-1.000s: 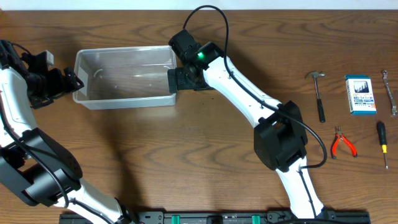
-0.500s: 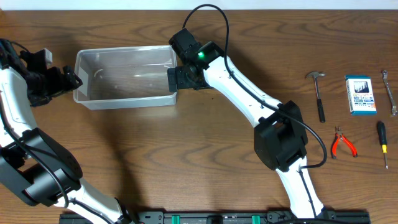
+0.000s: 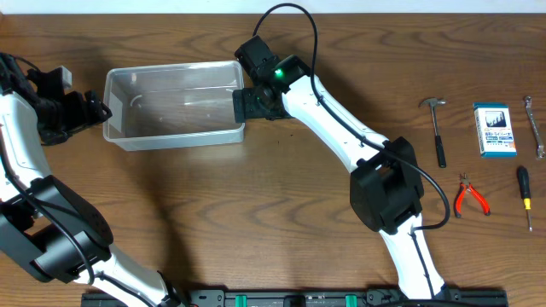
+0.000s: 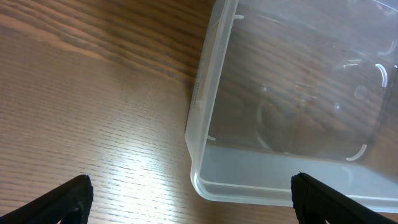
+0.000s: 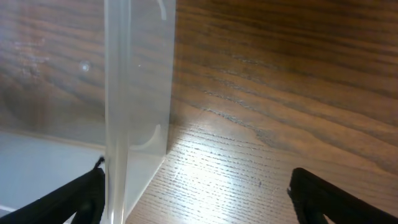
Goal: Pack container
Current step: 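Lower the right gripper and pinch the container's right wall, then drag the container rightward to the table center with the right gripper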
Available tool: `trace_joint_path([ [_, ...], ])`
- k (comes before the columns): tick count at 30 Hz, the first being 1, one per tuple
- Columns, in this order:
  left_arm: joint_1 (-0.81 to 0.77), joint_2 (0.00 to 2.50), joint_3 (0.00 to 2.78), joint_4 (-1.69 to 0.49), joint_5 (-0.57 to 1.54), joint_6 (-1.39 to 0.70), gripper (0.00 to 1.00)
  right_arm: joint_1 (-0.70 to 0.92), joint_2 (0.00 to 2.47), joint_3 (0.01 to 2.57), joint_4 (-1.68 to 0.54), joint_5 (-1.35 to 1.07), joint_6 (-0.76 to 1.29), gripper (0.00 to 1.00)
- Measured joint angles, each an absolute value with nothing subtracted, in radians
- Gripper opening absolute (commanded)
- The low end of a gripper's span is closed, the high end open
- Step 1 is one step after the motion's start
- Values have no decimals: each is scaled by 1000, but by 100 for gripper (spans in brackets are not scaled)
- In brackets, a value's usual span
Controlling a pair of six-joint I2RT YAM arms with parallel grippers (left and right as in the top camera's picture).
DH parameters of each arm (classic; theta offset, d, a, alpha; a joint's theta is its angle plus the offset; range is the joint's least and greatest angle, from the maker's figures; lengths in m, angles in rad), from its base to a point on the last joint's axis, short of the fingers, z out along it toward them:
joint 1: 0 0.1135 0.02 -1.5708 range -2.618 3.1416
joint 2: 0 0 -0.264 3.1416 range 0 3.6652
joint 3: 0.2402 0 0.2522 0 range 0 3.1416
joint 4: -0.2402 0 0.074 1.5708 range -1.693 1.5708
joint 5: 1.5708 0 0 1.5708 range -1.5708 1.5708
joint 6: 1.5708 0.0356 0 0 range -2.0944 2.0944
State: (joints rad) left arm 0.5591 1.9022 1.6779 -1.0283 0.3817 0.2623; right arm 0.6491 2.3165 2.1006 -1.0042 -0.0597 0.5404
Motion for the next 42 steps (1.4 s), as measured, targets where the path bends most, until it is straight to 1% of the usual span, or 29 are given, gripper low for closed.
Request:
trace_joint_path([
  [2, 559, 1902, 1678, -1028, 382, 263, 93, 649, 2317, 2101, -1002, -60, 535, 74],
  [5, 559, 1902, 1678, -1028, 382, 263, 93, 649, 2317, 2101, -997, -64, 538, 61],
  [6, 559, 1902, 1678, -1028, 382, 263, 93, 649, 2317, 2101, -995, -64, 537, 54],
  [7, 559, 1902, 1678, -1028, 382, 263, 93, 649, 2317, 2101, -993, -65, 538, 50],
  [8, 559, 1902, 1678, -1028, 382, 263, 93, 649, 2317, 2101, -990, -66, 543, 42],
  [14, 559, 1902, 1678, -1028, 382, 263, 92, 649, 2317, 2101, -977, -71, 542, 17],
  [16, 559, 1902, 1678, -1028, 382, 263, 92, 649, 2317, 2101, -975, -71, 538, 10],
  [17, 559, 1902, 1678, -1028, 382, 263, 93, 649, 2317, 2101, -975, -72, 539, 4],
  [18, 559, 1902, 1678, -1028, 382, 263, 92, 649, 2317, 2101, -974, -71, 536, 1],
  [22, 559, 1902, 1678, -1028, 382, 263, 91, 649, 2317, 2101, -972, -64, 540, 1],
  [24, 559, 1902, 1678, -1028, 382, 262, 86, 649, 2317, 2101, -971, -63, 540, 1],
  [25, 559, 1902, 1678, -1028, 382, 259, 80, 649, 2317, 2101, -971, -63, 540, 1],
  [30, 559, 1902, 1678, -1029, 379, 258, 41, 649, 2317, 2101, -958, -57, 526, 1],
  [32, 559, 1902, 1678, -1028, 379, 260, 23, 649, 2317, 2101, -952, -51, 518, 1],
  [34, 559, 1902, 1678, -1029, 376, 258, 13, 649, 2317, 2101, -952, -42, 514, 1],
  [42, 559, 1902, 1678, -1028, 375, 263, 13, 649, 2317, 2101, -952, -11, 506, 1],
])
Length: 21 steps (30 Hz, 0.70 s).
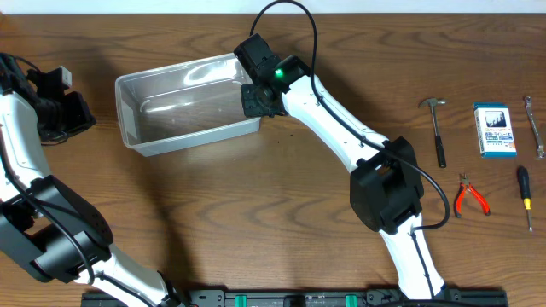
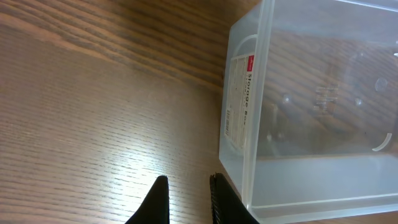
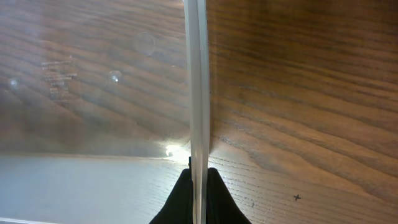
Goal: Pack container
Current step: 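Drag the container rightward to the table center with the right gripper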
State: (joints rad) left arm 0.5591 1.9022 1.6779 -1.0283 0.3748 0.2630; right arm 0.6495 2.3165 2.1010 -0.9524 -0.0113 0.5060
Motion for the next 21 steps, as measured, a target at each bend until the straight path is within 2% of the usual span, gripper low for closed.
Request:
trace_joint_path([
  [10, 559, 1902, 1678, -1028, 375, 263, 14, 649, 2301, 2101, -954, 4, 490, 1],
  [21, 559, 1902, 1678, -1028, 375, 263, 14, 649, 2154, 2103, -995, 82, 487, 1],
])
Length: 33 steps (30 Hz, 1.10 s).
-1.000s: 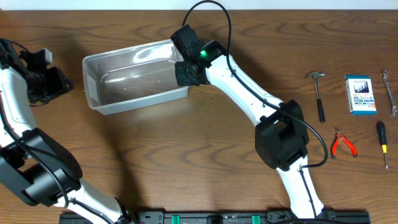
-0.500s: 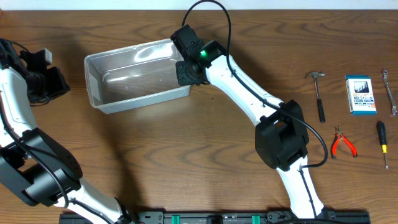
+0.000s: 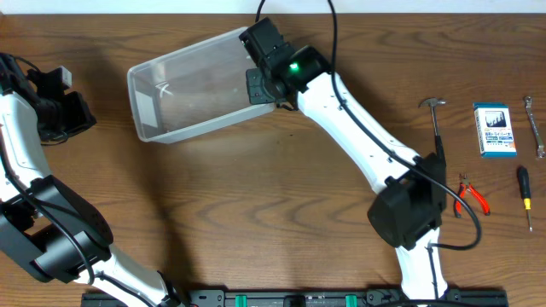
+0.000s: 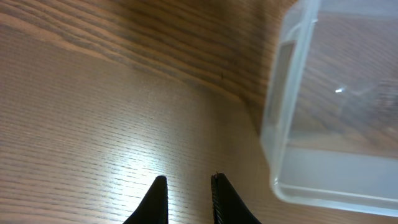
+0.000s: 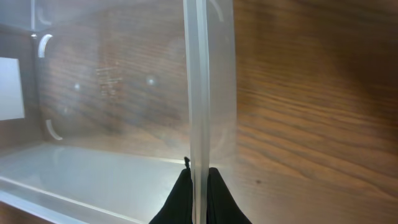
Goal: Pack container
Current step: 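Drag the container rightward to the table center with the right gripper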
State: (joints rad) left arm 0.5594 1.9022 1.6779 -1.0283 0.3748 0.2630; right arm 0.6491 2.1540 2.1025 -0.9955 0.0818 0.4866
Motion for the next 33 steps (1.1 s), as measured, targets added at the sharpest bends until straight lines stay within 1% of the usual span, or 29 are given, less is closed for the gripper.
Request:
trace_joint_path([
  [7, 559, 1902, 1678, -1028, 375, 263, 14, 649, 2132, 2109, -1074, 109, 519, 1],
  [18, 559, 1902, 1678, -1028, 375, 263, 14, 649, 2120, 2109, -1264, 201, 624, 1],
  [28, 559, 1902, 1678, -1034, 375, 263, 14, 642, 2024, 2109, -1457, 234, 701, 1],
  [33, 559, 1902, 1678, -1035, 375, 263, 14, 615, 1974, 2109, -1518, 265, 716, 1],
])
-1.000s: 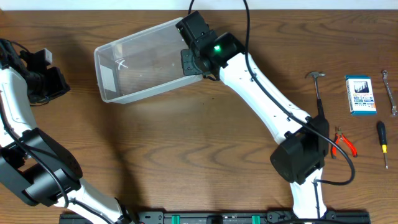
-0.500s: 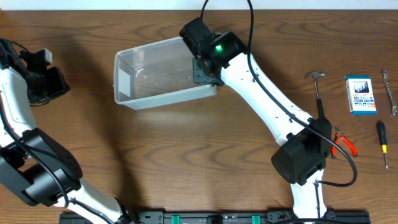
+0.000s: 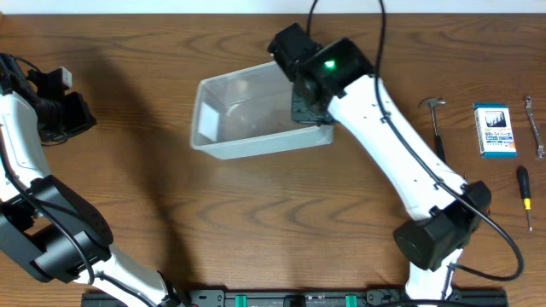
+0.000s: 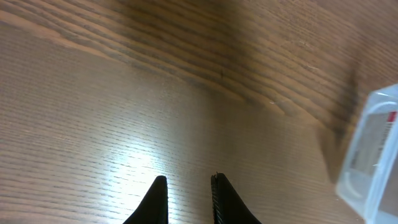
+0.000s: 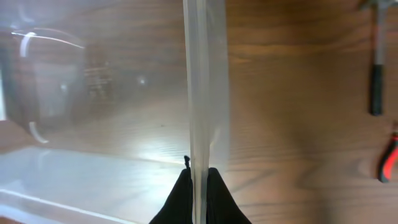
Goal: Pack container
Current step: 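Drag the container rightward to the table center with the right gripper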
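Observation:
A clear plastic container (image 3: 256,115) sits slightly askew at the middle rear of the table, with nothing inside. My right gripper (image 3: 309,109) is shut on its right-hand wall (image 5: 199,93); in the right wrist view the gripper (image 5: 199,175) pinches that thin wall from both sides. My left gripper (image 3: 81,115) hangs far to the left, well apart from the container, its fingers (image 4: 160,196) close together over bare wood with nothing between them. In the left wrist view only the container's labelled end (image 4: 373,155) shows, at the right edge.
Tools lie along the right side of the table: a hammer (image 3: 435,128), a blue and white box (image 3: 495,130), a wrench (image 3: 534,126), red pliers (image 3: 469,196) and a screwdriver (image 3: 524,196). The hammer's handle (image 5: 375,81) and the pliers (image 5: 388,158) show beyond the held wall.
The container, still gripped by its wall in my right gripper, has moved right from the rear left to the middle rear. My left arm has not moved.
First both grippers stood open at either end of the container at the rear left. Then my right gripper was shut on its right wall and my left gripper was drawn back and shut. The container turned, stood further right, and is now at the middle.

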Available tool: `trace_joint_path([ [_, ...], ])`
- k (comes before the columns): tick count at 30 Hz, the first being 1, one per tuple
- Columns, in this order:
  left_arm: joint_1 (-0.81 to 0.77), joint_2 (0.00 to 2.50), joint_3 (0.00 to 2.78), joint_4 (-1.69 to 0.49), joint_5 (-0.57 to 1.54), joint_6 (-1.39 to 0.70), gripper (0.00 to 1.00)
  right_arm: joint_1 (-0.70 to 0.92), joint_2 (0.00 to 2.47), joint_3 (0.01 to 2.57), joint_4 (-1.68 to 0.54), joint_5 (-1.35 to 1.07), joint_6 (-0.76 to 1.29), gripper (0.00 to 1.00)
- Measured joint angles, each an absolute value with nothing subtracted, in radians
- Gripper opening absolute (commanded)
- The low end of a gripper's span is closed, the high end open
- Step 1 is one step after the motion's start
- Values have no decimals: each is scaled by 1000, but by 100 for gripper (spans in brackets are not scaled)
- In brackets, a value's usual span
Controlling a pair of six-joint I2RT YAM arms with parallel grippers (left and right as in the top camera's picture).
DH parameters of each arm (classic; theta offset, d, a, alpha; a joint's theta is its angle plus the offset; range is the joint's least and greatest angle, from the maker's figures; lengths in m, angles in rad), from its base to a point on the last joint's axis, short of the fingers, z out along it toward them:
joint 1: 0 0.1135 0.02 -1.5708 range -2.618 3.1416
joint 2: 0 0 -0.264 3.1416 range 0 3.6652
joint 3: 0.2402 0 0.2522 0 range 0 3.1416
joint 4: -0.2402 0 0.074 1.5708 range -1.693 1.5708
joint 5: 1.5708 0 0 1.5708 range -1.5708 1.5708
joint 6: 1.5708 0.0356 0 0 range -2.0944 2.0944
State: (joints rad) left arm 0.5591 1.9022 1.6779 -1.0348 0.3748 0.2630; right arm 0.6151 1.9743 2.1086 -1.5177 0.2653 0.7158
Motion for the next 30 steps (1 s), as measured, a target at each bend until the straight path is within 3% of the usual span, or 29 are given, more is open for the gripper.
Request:
trace_joint_path([
  [30, 559, 1902, 1678, -1048, 375, 263, 14, 449, 1949, 2062, -1533, 196, 501, 1],
])
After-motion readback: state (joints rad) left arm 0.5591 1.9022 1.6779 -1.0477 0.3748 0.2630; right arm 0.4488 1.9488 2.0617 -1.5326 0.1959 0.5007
